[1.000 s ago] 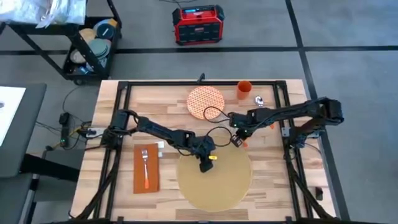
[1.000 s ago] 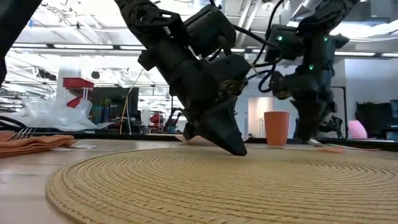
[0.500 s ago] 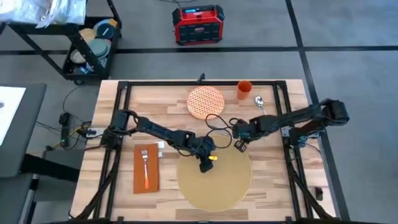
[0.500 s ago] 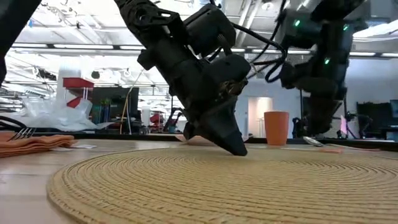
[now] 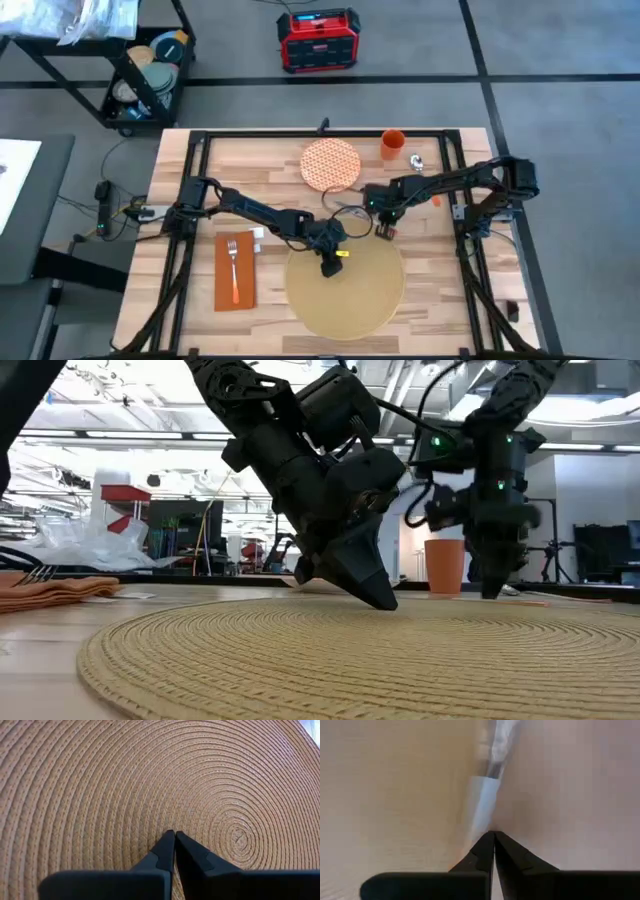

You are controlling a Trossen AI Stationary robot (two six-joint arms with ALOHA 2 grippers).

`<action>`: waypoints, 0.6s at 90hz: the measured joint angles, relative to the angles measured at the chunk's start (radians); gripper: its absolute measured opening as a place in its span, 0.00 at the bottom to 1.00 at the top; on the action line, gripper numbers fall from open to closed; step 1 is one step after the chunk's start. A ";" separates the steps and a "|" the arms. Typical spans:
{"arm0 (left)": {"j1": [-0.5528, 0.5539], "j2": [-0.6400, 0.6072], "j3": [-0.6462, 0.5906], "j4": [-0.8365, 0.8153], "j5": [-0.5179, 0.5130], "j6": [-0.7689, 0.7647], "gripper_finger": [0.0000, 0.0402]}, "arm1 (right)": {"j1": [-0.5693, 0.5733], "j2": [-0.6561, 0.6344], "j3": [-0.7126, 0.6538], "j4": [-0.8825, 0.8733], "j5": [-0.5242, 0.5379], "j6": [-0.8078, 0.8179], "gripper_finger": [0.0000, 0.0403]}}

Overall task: Set table place
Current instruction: Put the orange table knife on top of the brown placemat

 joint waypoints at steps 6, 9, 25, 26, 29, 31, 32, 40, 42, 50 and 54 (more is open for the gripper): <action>0.001 0.000 0.000 -0.001 0.000 0.007 0.00 | 0.001 -0.084 0.001 0.007 -0.051 -0.022 0.00; 0.002 0.000 0.000 -0.001 -0.001 0.006 0.00 | -0.003 -0.117 0.004 0.014 -0.051 -0.023 0.00; 0.003 0.000 0.000 -0.002 -0.003 -0.005 0.00 | 0.005 -0.254 0.002 -0.003 0.057 0.083 0.00; 0.003 0.000 0.000 -0.002 -0.004 -0.005 0.00 | 0.004 -0.262 0.003 -0.007 0.062 0.087 0.00; 0.003 0.000 0.000 -0.002 -0.005 -0.006 0.00 | 0.004 -0.278 0.002 -0.017 0.080 0.097 0.00; 0.003 0.000 0.000 -0.002 -0.003 -0.008 0.00 | 0.004 -0.285 -0.003 -0.017 0.091 0.107 0.00; 0.003 0.000 0.000 -0.003 -0.003 -0.010 0.00 | 0.005 -0.288 -0.006 -0.015 0.096 0.112 0.00; -0.004 0.000 0.000 -0.013 -0.005 -0.024 0.00 | 0.011 -0.295 -0.042 -0.026 0.092 0.172 0.00; -0.006 -0.001 0.000 -0.021 -0.006 -0.025 0.00 | 0.017 -0.296 -0.051 -0.027 0.080 0.185 0.00; -0.022 -0.002 0.000 -0.073 -0.006 -0.024 0.00 | 0.052 -0.289 -0.111 -0.017 0.039 0.238 0.02; -0.032 -0.004 0.000 -0.107 -0.007 -0.019 0.00 | 0.075 -0.282 -0.147 -0.016 0.040 0.282 0.03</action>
